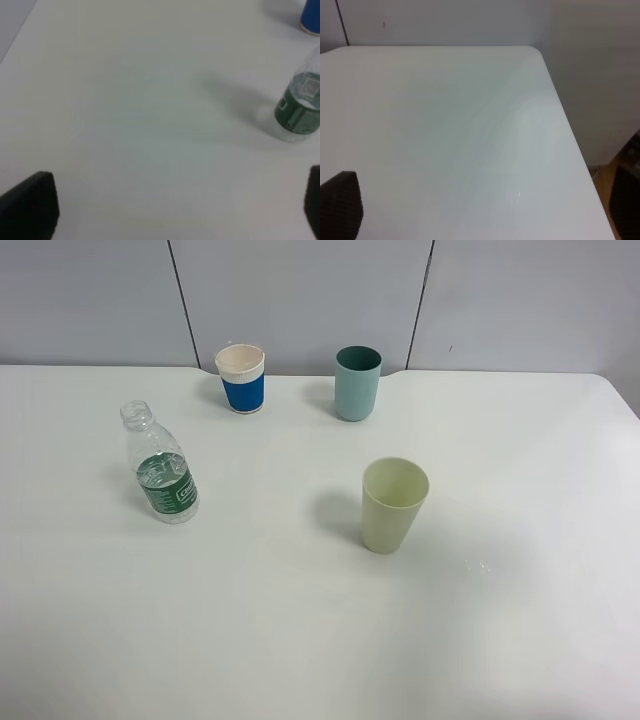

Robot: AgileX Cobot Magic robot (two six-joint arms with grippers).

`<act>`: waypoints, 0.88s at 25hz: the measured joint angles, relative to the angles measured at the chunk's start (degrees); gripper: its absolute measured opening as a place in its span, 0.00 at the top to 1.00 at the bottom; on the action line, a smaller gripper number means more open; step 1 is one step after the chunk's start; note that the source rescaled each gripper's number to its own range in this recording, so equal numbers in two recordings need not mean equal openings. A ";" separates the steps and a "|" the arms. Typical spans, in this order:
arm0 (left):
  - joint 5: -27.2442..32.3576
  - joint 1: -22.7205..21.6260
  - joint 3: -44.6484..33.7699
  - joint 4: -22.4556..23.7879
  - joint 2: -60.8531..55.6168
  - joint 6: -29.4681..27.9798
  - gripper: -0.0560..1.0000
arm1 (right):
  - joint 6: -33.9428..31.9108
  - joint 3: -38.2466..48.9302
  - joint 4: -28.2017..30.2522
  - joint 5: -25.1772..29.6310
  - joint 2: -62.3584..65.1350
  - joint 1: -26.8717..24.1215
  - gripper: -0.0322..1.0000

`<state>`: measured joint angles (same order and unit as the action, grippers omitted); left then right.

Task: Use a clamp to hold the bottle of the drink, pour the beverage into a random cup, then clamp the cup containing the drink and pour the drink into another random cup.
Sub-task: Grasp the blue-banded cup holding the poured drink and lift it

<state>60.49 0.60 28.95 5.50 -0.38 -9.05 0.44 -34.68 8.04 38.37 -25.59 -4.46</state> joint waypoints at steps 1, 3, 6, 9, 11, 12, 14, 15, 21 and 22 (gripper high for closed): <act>0.00 0.00 0.00 0.00 0.00 0.00 0.00 | 0.00 0.00 0.00 -2.43 -2.47 0.00 0.00; 0.00 0.00 0.00 0.00 0.00 0.00 0.00 | 0.00 0.00 -0.16 -6.63 -7.13 0.00 0.00; 0.00 0.00 0.00 0.00 0.00 0.00 0.00 | 0.00 0.00 -0.17 -12.00 -14.05 1.27 0.00; 0.00 0.00 0.00 0.00 0.00 0.00 0.00 | 0.00 0.00 0.60 -16.60 -20.56 6.23 0.00; 0.00 0.00 0.00 0.00 0.00 0.00 0.00 | 0.00 0.00 1.17 -19.18 -23.89 10.35 0.00; 0.00 0.00 0.00 0.00 0.00 0.00 0.00 | 0.00 0.00 1.51 -20.20 -25.44 11.97 0.00; 0.00 0.00 0.00 0.00 0.00 0.00 0.00 | 0.00 0.00 2.90 -21.13 -27.77 15.73 0.00; 0.00 0.00 0.00 0.00 0.00 0.00 0.00 | 0.00 0.00 3.75 -21.41 -28.77 17.50 0.00; 0.00 0.00 0.00 0.00 0.00 0.00 0.00 | 0.06 0.00 6.16 -21.50 -31.21 26.90 0.00; 0.00 0.00 0.00 0.00 0.00 0.00 0.00 | 0.06 0.00 6.35 -21.53 -31.27 28.46 0.00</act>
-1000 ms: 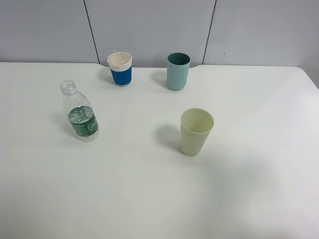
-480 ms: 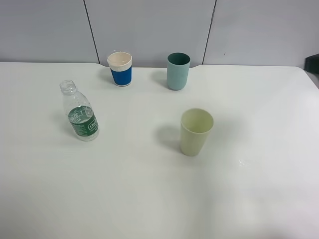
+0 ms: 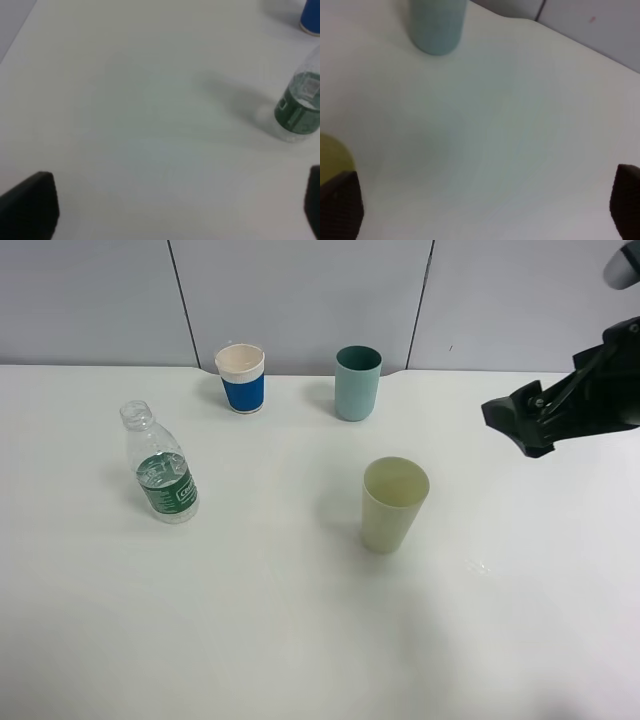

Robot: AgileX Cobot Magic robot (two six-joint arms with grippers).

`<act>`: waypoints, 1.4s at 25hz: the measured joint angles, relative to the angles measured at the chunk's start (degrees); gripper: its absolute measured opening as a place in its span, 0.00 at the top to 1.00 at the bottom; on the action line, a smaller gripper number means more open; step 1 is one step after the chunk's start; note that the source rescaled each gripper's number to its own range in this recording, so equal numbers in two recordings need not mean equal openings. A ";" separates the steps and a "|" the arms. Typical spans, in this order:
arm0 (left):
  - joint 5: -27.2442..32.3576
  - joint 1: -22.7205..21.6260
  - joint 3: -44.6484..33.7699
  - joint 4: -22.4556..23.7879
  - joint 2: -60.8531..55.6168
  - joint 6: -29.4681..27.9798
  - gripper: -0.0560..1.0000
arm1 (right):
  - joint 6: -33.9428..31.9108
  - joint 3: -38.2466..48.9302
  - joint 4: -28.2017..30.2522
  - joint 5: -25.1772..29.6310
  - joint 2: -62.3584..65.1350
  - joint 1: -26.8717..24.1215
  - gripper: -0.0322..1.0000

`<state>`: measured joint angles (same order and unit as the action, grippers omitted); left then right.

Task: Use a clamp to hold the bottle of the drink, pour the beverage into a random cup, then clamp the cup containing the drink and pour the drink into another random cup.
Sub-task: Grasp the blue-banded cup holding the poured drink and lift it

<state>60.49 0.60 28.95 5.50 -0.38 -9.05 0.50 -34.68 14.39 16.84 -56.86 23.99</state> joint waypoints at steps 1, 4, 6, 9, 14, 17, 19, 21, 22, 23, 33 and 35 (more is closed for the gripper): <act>0.00 0.00 0.00 0.00 0.00 0.00 0.00 | 0.00 0.00 0.00 -0.05 0.00 1.22 0.00; 0.00 0.00 0.00 0.00 0.00 0.00 0.00 | 0.00 0.00 0.00 -0.19 0.00 4.74 0.00; 0.00 0.00 0.00 0.00 0.00 0.00 0.00 | 0.00 0.00 0.00 -0.19 -0.12 6.92 0.00; 0.00 0.00 0.00 0.00 0.00 0.00 0.00 | 0.00 0.00 -0.06 -0.19 -0.71 9.67 0.00; 0.00 0.00 0.00 0.00 0.00 0.00 0.00 | -0.50 0.00 -0.35 -0.19 -3.77 12.66 0.00; 0.00 0.00 0.00 0.00 0.00 0.00 0.00 | -1.34 0.00 -0.40 -0.19 -6.44 12.93 0.00; 0.00 0.00 0.00 0.00 0.00 0.00 0.00 | -2.41 0.00 -0.42 -0.19 -8.48 12.93 0.00; 0.00 0.00 0.00 0.00 0.00 0.00 0.00 | -3.34 0.00 -0.47 -0.19 -10.02 12.93 0.00; 0.00 0.00 0.00 0.00 0.00 0.00 0.00 | -3.64 0.00 -0.47 -0.19 -10.73 12.93 0.00; 0.00 0.00 0.00 0.00 0.00 0.00 0.00 | -3.85 0.00 -0.47 -0.19 -11.29 12.93 0.00; 0.00 0.00 0.00 0.00 0.00 0.05 0.00 | -8.39 0.00 -0.98 -0.25 -12.01 13.51 0.00; 0.00 0.00 0.00 0.00 0.00 0.05 0.00 | -10.58 0.21 -0.86 0.17 -12.29 13.51 0.00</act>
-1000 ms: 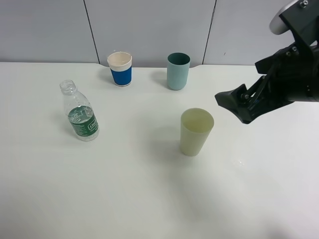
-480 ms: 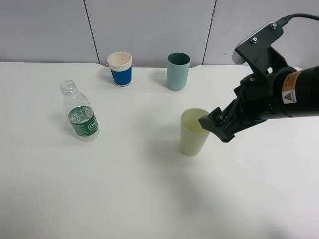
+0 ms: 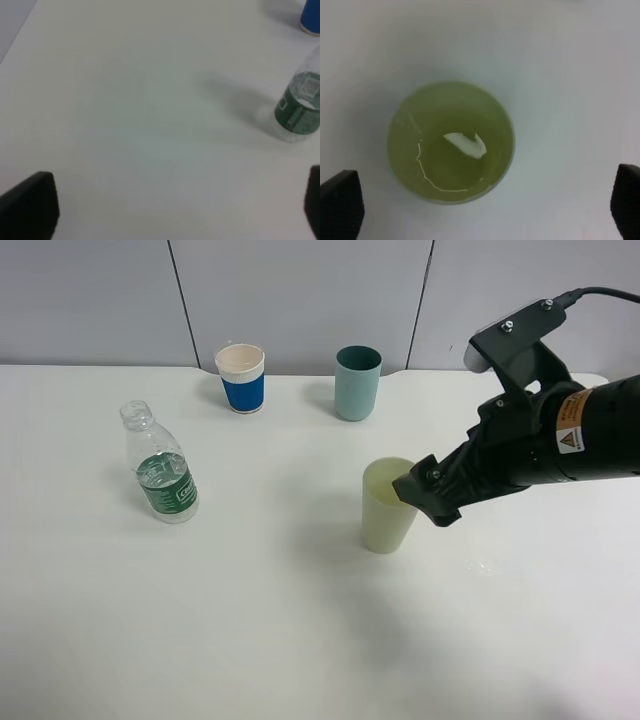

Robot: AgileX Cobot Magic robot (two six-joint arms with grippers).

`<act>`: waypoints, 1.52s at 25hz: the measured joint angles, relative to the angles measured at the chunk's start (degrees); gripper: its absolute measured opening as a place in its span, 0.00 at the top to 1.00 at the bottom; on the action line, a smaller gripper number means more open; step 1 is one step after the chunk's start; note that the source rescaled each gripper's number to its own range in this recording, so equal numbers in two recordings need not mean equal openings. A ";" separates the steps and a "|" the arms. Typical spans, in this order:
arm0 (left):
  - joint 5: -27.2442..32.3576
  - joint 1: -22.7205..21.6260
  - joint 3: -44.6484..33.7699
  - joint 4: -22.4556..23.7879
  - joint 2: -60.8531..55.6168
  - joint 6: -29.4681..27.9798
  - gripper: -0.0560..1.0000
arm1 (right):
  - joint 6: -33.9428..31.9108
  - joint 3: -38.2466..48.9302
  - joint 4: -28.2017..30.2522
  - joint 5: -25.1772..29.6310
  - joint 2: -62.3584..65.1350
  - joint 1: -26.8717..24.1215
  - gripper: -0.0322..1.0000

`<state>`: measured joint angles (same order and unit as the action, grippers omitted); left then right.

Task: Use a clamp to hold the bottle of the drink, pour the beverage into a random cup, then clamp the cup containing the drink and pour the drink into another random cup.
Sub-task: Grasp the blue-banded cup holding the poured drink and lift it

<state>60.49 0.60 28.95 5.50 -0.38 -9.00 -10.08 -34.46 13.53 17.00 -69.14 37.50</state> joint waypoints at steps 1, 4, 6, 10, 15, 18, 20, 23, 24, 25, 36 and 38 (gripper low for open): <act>0.00 0.00 0.00 0.00 0.00 0.00 0.00 | -0.70 0.51 0.19 -0.10 -0.15 0.00 0.00; 0.00 0.00 0.00 0.00 0.00 0.00 0.00 | -1.45 3.52 0.52 -2.58 -0.36 0.00 0.00; 0.00 0.00 0.00 0.00 0.00 0.00 0.00 | -1.49 5.59 0.52 -5.11 -0.36 0.00 0.00; 0.00 0.00 0.00 0.00 0.00 -0.05 0.00 | -1.53 9.06 0.52 -8.71 -0.36 0.00 0.00; 0.00 0.00 0.00 0.00 0.00 -0.05 0.00 | -1.53 12.79 0.55 -11.95 -1.04 0.00 0.00; 0.00 0.00 0.00 0.00 0.00 0.00 0.00 | -1.53 14.14 0.55 -15.21 -2.71 0.00 0.00; 0.00 0.00 0.00 0.00 0.00 -0.01 0.00 | -1.53 14.26 0.49 -15.87 -4.81 -0.51 0.00; 0.00 0.00 0.00 0.02 0.00 -0.01 0.00 | -1.53 14.39 0.31 -17.36 -8.37 -1.63 0.00; 0.00 0.00 0.00 0.02 0.00 -0.01 0.00 | -1.53 14.39 0.08 -18.01 -9.61 -2.05 0.00; 0.00 0.00 0.00 0.02 0.00 -0.01 0.00 | -1.53 14.39 -0.05 -19.01 -10.54 -2.46 0.00; 0.00 0.00 0.00 0.02 0.00 -0.01 0.00 | 8.56 14.34 -4.12 -34.52 -19.92 -5.31 0.00; 0.00 0.00 0.00 0.02 0.00 -0.01 0.00 | 13.76 14.40 -7.82 -37.53 -21.99 -5.31 0.00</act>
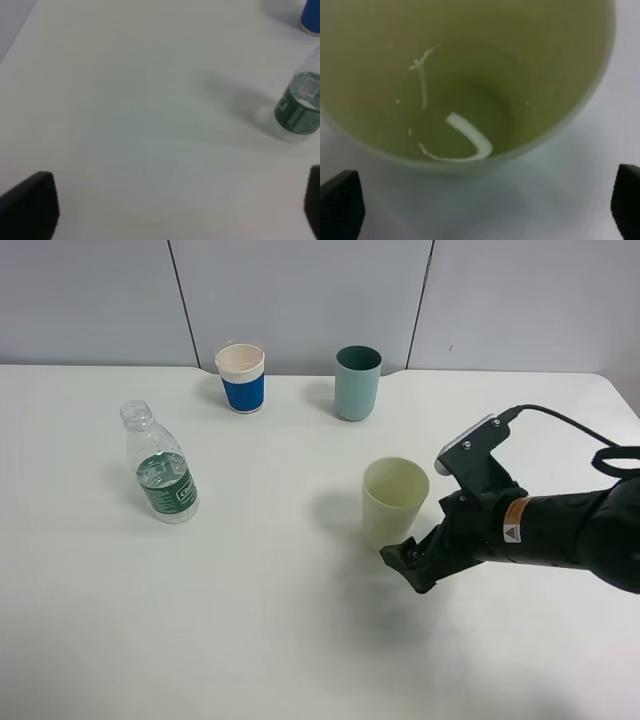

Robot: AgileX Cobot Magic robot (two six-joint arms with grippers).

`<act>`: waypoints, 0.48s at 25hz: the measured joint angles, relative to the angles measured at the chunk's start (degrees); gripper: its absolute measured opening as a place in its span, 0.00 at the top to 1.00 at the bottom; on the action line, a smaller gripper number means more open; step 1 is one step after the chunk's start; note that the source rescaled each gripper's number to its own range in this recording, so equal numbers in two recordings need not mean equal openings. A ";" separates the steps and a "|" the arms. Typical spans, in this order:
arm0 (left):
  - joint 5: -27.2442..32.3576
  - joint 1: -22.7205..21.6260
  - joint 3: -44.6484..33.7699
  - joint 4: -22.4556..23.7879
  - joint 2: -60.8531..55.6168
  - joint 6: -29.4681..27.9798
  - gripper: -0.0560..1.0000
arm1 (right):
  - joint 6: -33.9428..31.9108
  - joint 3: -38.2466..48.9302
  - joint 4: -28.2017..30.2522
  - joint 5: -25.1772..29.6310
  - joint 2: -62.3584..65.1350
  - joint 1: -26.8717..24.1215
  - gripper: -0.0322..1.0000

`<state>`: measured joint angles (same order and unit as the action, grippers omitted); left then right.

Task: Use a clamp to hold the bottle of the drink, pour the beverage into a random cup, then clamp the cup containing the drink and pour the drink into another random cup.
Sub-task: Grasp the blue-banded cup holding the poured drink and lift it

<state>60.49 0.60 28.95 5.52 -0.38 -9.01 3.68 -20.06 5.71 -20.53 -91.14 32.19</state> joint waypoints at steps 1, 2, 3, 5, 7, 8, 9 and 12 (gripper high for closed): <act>0.00 0.00 0.00 0.00 0.00 0.00 0.00 | 2.85 0.00 -2.17 -1.56 -0.84 0.00 0.00; 0.00 -0.05 0.00 0.00 0.00 0.00 0.00 | 5.50 0.00 -4.12 -2.91 -1.85 0.00 0.00; 0.00 -0.05 0.00 0.00 0.00 0.00 0.00 | 7.78 0.00 -5.71 -3.92 -2.80 0.00 0.00; 0.00 -0.05 0.00 0.00 0.00 0.00 0.00 | 10.46 0.17 -6.81 -6.15 -4.25 0.00 0.00; 0.00 -0.10 0.00 0.00 0.00 0.00 0.00 | 11.42 0.17 -7.18 -8.40 -5.33 0.00 0.00; 0.00 -0.10 0.00 0.00 0.00 0.00 0.00 | 11.73 0.21 -7.18 -9.56 -5.53 0.00 0.00; 0.00 -0.10 0.00 0.00 0.00 0.00 0.00 | 11.74 0.21 -7.13 -10.96 -5.90 0.00 0.00; 0.00 -0.10 0.00 0.00 0.00 0.00 0.00 | 11.78 0.62 -6.92 -14.32 -6.38 0.00 0.00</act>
<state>60.49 0.50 28.95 5.52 -0.38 -9.01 15.46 -19.44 -1.21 -34.85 -97.52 32.19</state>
